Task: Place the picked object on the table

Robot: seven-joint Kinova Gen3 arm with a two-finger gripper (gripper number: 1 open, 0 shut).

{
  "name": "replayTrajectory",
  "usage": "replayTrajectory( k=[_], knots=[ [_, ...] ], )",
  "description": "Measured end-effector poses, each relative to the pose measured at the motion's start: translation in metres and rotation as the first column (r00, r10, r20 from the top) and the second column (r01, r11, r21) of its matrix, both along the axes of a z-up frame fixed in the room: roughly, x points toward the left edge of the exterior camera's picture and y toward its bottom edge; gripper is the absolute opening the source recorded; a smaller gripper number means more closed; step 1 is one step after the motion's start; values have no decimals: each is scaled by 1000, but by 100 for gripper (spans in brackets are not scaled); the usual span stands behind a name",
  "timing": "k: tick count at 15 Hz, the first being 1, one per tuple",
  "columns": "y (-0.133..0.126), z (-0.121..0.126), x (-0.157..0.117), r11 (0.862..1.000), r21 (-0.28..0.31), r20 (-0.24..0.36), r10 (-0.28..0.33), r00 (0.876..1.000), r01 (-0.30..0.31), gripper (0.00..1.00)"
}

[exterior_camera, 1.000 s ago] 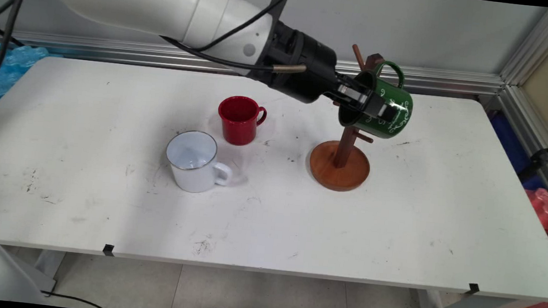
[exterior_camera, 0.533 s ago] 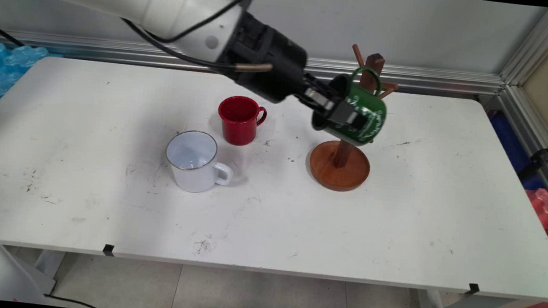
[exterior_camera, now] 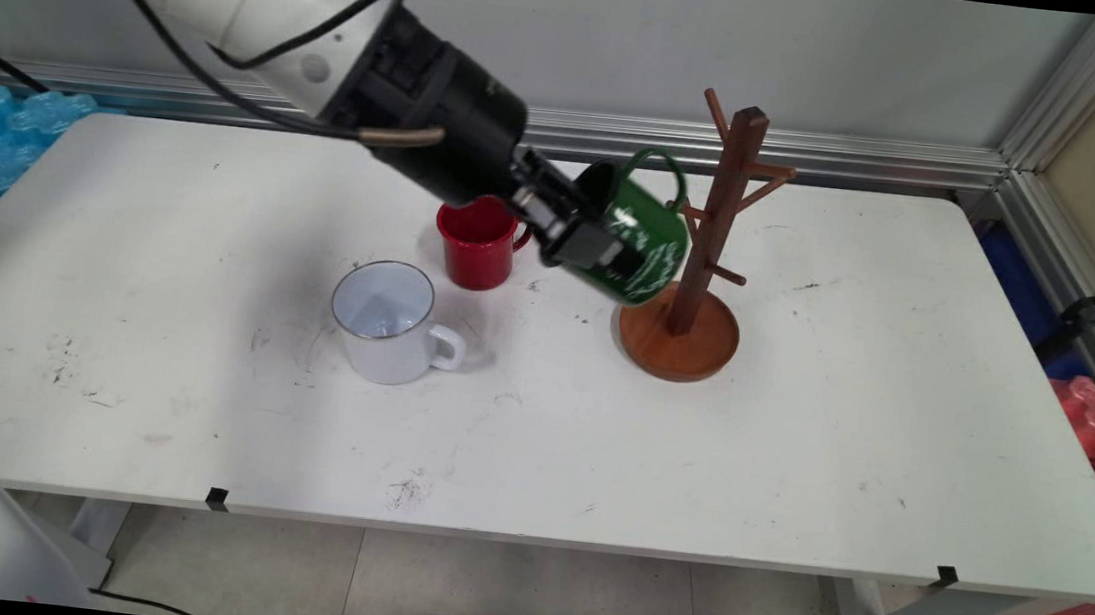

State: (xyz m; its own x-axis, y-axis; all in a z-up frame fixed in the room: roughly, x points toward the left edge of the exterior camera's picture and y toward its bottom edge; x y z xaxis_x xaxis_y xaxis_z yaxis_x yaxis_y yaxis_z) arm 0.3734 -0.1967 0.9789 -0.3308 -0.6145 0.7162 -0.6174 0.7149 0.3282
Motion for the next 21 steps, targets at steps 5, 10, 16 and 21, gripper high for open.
replayTrajectory(
  k=[5,10,16,21],
  knots=[
    [13,7,-4,999,20,103,-30,994,28,0],
    [14,1,-21,997,59,226,-56,973,43,0],
    [16,-19,-39,993,109,349,-90,933,55,0],
    [16,-36,-53,988,147,425,-109,899,50,0]
  ],
)
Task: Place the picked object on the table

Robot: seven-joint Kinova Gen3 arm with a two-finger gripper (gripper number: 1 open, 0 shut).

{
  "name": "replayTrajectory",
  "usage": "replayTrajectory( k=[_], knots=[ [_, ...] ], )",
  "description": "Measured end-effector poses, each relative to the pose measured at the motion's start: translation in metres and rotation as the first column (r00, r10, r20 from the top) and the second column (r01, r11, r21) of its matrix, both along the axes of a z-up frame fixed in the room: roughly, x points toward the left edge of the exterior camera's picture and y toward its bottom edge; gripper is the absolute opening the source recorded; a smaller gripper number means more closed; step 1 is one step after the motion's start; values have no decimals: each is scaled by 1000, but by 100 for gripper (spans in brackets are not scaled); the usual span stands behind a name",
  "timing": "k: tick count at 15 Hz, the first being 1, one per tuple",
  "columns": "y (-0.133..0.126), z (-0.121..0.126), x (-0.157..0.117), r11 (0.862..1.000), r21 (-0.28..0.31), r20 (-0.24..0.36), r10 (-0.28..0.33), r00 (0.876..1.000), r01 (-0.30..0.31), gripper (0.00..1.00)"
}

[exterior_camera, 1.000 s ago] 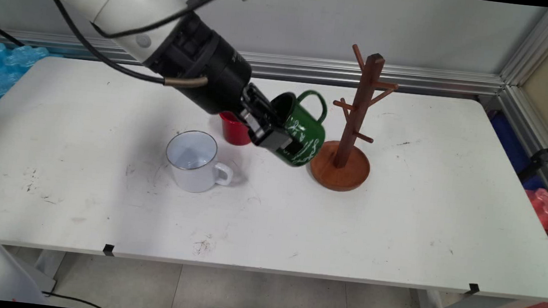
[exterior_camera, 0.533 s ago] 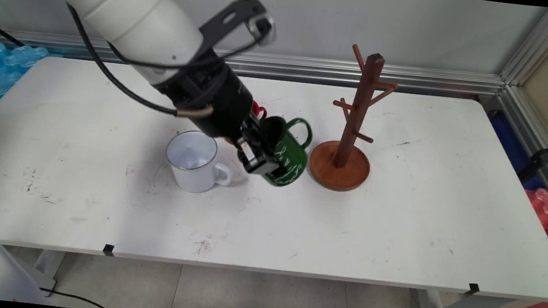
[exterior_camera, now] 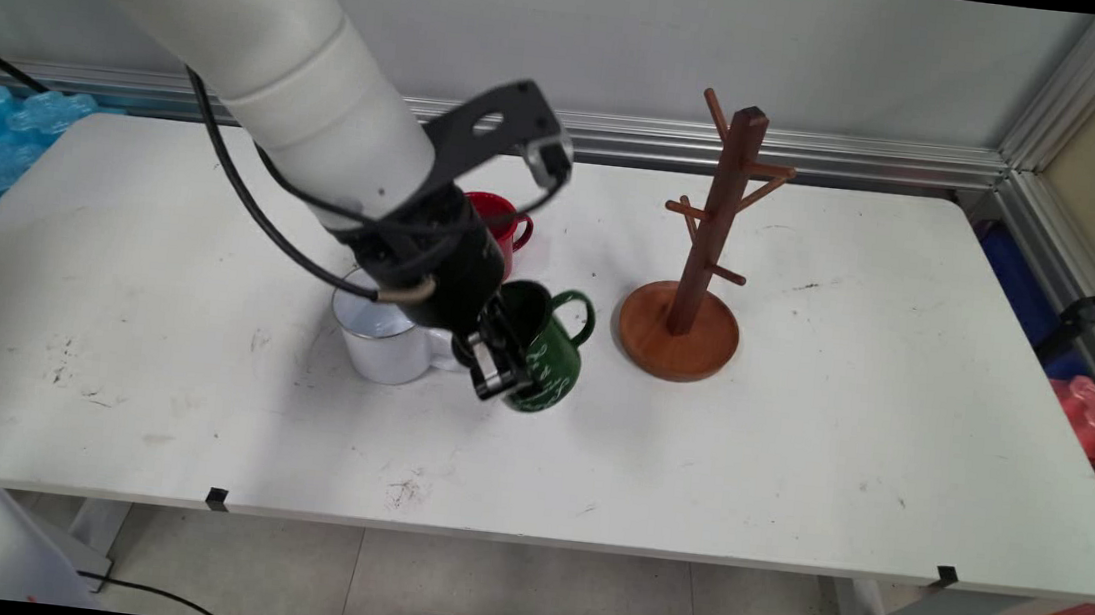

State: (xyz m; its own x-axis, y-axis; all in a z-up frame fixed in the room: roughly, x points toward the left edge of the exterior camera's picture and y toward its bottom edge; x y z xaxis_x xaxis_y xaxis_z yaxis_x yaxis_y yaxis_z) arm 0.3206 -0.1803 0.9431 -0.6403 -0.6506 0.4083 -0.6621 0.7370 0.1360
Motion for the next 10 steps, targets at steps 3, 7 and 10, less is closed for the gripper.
replayTrajectory(
  k=[3,7,10],
  knots=[
    [0,-12,-8,1000,25,58,1,998,-3,0],
    [-2,-29,-15,999,50,129,7,992,-14,0],
    [-3,-42,-17,997,71,180,14,984,-27,0]
  ],
)
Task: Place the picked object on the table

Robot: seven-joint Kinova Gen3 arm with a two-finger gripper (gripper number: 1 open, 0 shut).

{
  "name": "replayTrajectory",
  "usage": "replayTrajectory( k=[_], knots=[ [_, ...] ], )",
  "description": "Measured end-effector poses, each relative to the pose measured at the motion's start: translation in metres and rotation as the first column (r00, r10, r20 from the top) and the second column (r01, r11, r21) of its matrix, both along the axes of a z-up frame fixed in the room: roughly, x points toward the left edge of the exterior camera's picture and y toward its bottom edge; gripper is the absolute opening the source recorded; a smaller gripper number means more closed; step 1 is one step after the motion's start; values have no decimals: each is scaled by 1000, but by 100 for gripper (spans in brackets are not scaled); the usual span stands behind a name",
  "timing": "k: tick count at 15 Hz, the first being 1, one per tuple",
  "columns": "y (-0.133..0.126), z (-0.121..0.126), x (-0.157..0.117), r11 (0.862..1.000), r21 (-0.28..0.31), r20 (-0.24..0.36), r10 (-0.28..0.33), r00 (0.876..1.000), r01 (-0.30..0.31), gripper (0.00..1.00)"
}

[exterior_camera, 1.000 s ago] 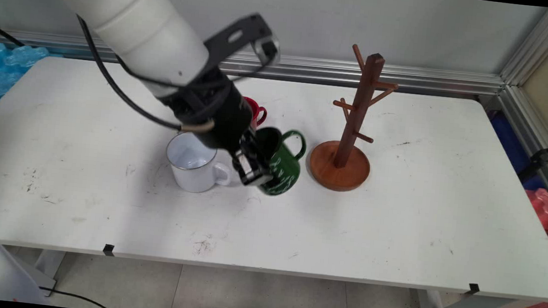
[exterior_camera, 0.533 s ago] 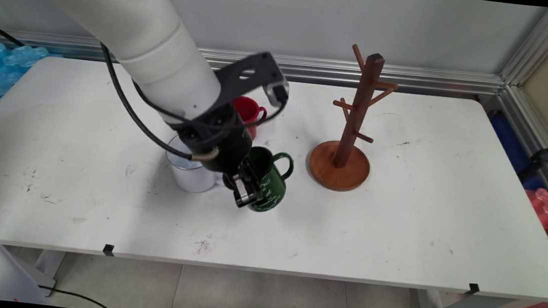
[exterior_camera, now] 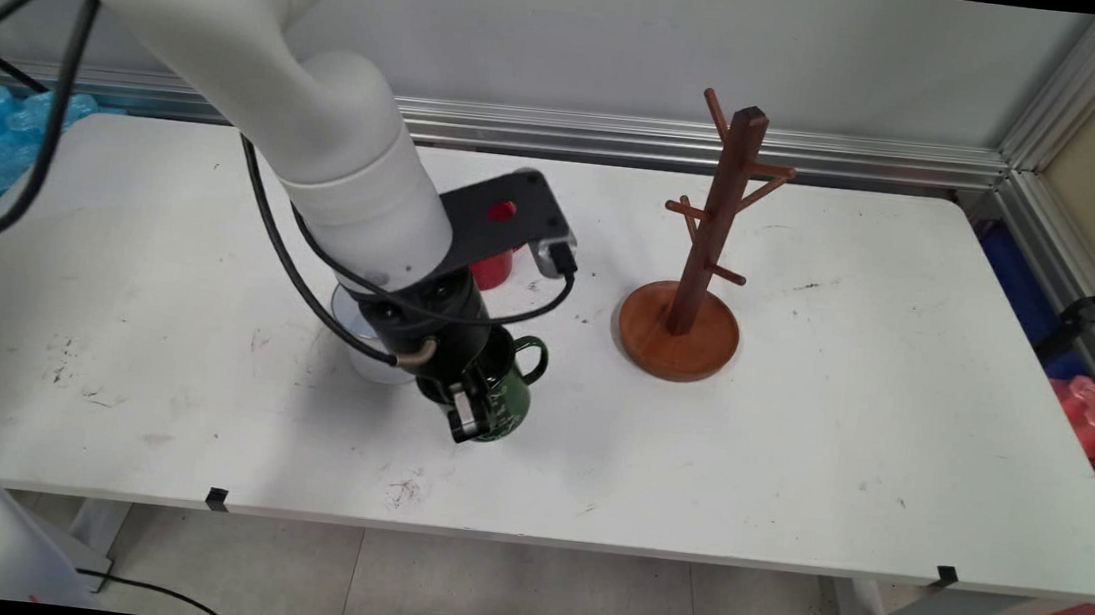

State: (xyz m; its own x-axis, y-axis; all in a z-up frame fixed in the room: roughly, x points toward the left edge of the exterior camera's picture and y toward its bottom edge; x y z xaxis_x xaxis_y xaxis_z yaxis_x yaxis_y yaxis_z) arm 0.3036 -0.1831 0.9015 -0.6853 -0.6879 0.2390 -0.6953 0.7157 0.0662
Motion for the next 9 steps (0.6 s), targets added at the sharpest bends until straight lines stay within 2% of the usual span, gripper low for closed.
replayTrajectory(
  k=[9],
  knots=[
    [-5,-25,-5,998,61,111,17,994,-24,0]
  ],
)
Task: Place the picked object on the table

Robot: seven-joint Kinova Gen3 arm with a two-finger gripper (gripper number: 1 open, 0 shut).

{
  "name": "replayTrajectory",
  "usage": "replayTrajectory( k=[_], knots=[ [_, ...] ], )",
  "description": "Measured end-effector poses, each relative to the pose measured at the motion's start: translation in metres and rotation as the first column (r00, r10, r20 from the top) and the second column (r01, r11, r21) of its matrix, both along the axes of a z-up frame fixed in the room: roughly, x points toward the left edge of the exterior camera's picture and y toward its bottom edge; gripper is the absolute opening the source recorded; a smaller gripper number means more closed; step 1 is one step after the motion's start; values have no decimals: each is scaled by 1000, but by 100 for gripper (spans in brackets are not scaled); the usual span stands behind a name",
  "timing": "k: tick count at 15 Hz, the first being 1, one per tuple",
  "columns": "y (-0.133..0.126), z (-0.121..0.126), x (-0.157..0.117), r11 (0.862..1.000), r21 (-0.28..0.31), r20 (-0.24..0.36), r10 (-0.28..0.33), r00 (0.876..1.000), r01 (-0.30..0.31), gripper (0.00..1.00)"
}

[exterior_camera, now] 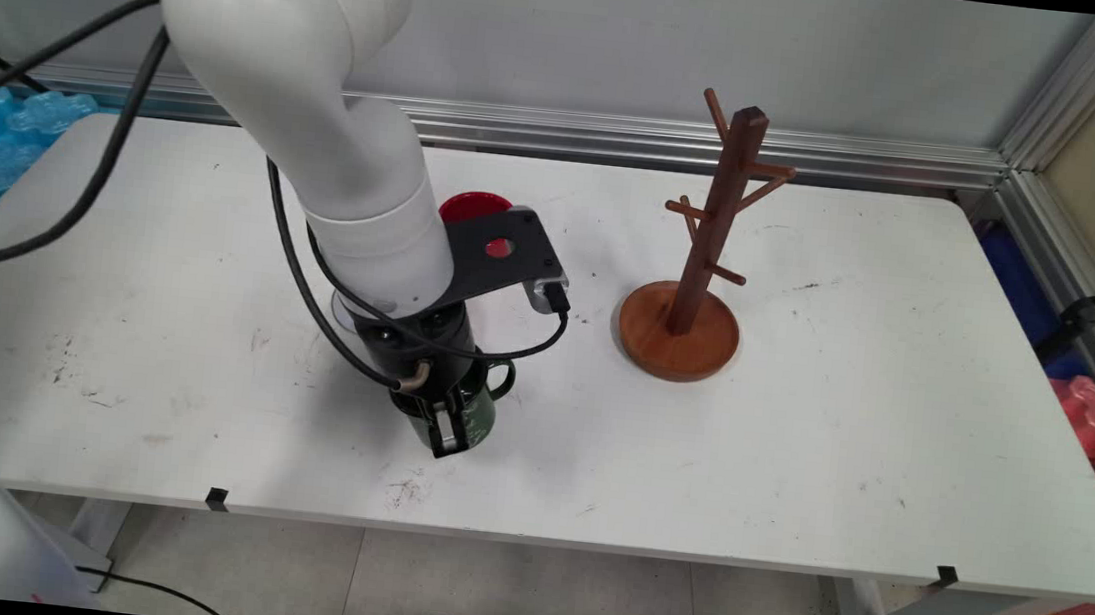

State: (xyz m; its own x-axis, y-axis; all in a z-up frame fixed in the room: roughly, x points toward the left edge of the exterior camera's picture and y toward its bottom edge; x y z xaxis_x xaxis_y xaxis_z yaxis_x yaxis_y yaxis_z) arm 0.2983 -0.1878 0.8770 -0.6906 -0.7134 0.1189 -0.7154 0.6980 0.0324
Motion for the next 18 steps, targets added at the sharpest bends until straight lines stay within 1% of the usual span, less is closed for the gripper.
replayTrajectory(
  k=[3,9,18],
  knots=[
    [-3,-8,-3,1000,14,21,8,1000,-8,0],
    [-11,-22,-12,1000,21,49,11,999,-12,0],
    [-24,-40,-27,1000,22,65,19,998,-21,0]
  ],
)
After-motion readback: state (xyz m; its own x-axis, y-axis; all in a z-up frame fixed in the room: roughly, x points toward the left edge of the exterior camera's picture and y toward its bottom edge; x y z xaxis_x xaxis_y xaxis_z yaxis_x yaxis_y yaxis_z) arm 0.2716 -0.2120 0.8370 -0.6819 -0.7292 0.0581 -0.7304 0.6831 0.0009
